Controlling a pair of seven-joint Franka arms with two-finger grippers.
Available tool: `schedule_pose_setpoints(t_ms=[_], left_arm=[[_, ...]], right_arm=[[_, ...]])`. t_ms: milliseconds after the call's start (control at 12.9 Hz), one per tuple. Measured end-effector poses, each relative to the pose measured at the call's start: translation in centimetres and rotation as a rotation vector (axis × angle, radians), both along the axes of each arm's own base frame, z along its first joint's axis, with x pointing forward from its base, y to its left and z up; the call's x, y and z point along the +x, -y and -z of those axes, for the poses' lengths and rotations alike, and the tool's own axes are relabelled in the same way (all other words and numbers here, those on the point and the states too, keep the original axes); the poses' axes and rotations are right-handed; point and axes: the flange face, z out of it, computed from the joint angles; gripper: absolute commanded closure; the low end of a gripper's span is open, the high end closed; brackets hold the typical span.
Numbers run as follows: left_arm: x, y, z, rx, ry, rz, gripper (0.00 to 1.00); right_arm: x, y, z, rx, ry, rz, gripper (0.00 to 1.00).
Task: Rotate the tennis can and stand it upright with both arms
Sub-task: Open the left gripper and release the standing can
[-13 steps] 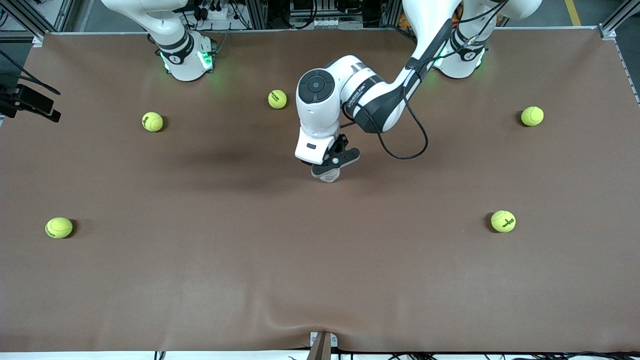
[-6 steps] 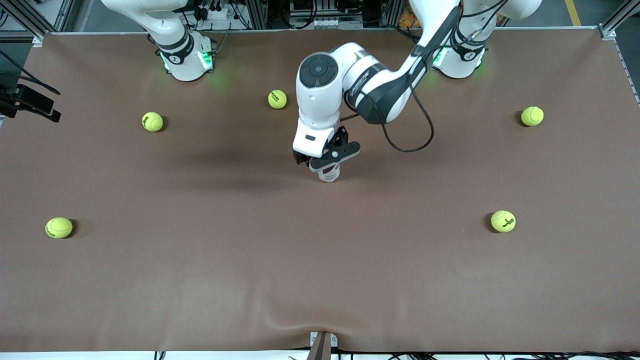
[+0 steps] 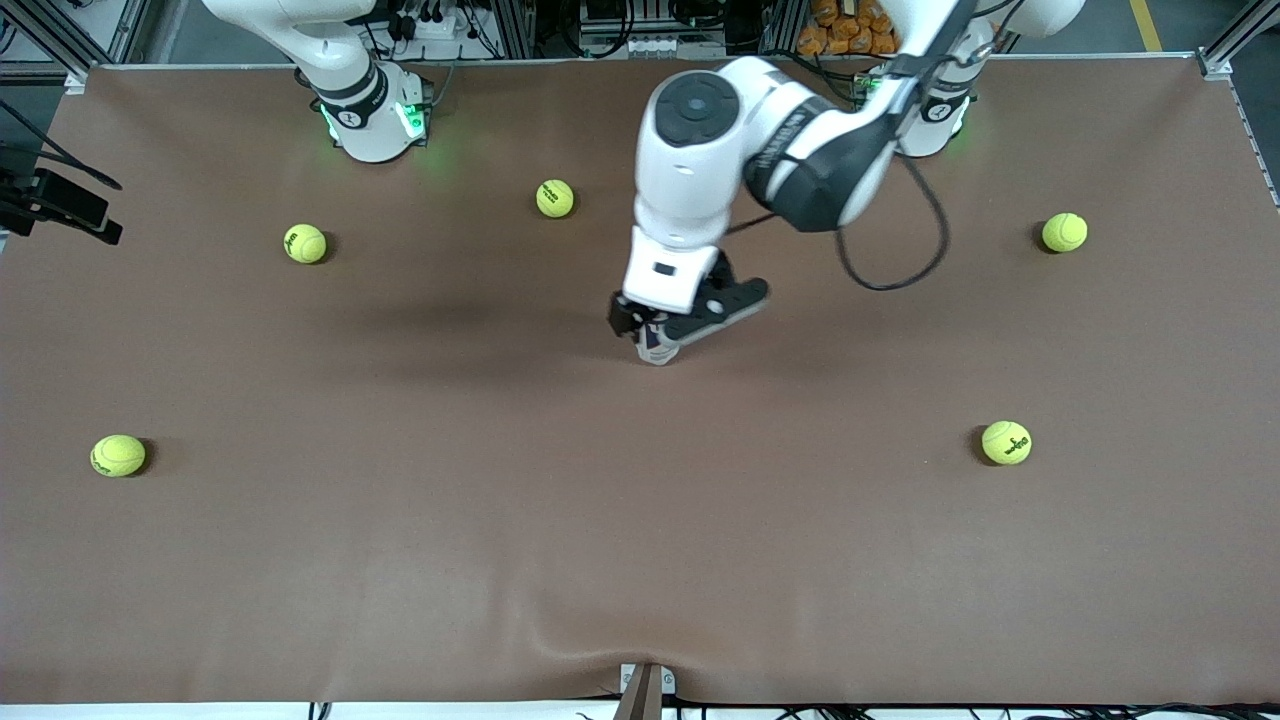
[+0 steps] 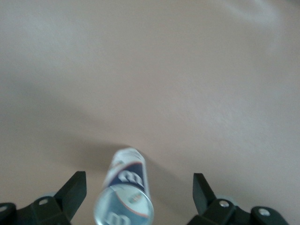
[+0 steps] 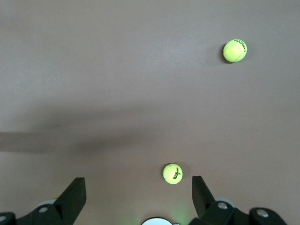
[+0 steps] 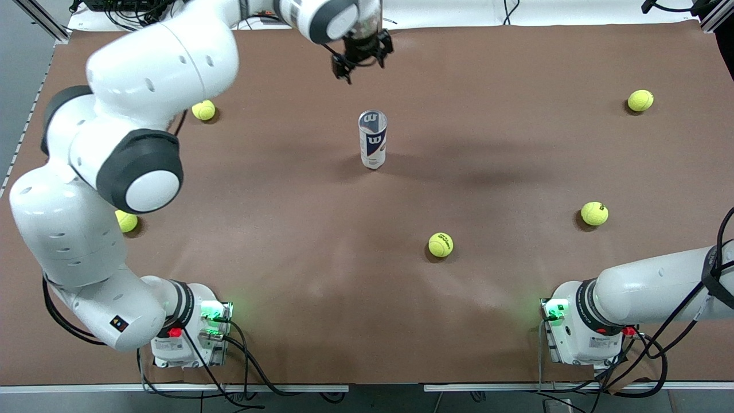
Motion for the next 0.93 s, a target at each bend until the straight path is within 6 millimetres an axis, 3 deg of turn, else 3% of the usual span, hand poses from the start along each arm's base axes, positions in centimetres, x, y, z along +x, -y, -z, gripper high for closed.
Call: schedule_pose_setpoints(t_ms=[310, 931], left_arm=[[4.4, -7.4, -2.8, 0.021, 0.013, 0.036, 0.00], [9.6, -17.8, -3.2, 0.035, -0.013, 0.028, 0.00]], right_arm=[[0.0, -0.1, 0.0, 0.000, 0.000, -0.002, 0.00], [0.0, -0.2, 0.0, 0.000, 0.000, -0.004, 0.00]])
